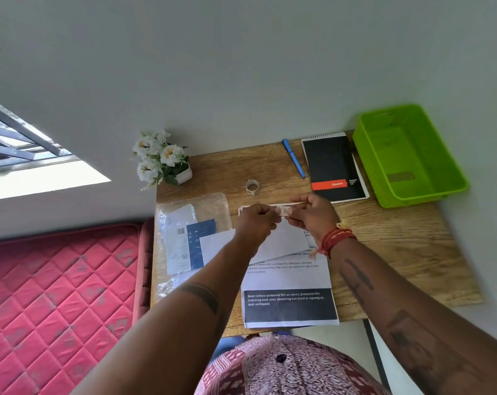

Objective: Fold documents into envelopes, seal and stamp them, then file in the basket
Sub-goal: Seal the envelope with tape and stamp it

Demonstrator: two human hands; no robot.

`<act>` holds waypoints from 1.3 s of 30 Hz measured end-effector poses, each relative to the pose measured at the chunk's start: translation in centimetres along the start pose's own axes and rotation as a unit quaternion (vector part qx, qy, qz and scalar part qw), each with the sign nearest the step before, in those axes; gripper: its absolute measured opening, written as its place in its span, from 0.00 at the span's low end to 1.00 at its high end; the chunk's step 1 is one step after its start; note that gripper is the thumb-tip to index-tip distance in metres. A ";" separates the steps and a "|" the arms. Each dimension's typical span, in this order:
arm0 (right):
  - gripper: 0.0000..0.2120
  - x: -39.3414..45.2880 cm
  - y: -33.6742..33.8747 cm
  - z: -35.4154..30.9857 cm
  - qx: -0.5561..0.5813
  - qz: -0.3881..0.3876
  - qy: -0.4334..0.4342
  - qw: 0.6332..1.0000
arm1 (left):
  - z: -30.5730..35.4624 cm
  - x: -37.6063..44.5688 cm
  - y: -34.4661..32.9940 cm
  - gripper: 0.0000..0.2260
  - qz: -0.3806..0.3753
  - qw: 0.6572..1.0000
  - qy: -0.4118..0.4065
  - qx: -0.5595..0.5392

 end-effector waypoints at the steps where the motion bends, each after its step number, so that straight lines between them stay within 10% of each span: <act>1: 0.12 -0.1 0.2 0.2 -0.009 0.003 0.004 1.000 | -0.1 -0.1 -0.1 0.08 -0.007 1.000 0.004 -0.006; 12: 0.14 0.5 1.1 0.9 -0.170 -0.020 0.051 0.984 | -1.7 -1.1 -1.9 0.05 -0.030 0.998 0.004 0.059; 26: 0.09 -0.6 -0.4 5.8 0.163 0.100 -0.108 0.976 | -1.7 1.0 -3.2 0.05 -0.003 0.997 0.070 0.029; 39: 0.04 1.0 1.4 4.9 -0.209 0.107 -0.025 0.972 | 0.1 3.3 -4.0 0.10 0.000 0.956 -0.040 0.291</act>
Point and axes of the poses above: each hand's wrist, its own x-axis towards the middle knuckle, its own y-axis out of the back of the hand, z = x × y, the point moved 5 cm from there along x, towards the middle knuckle, and after that the axes turned 2 degrees about y, right-handed, at the moved point
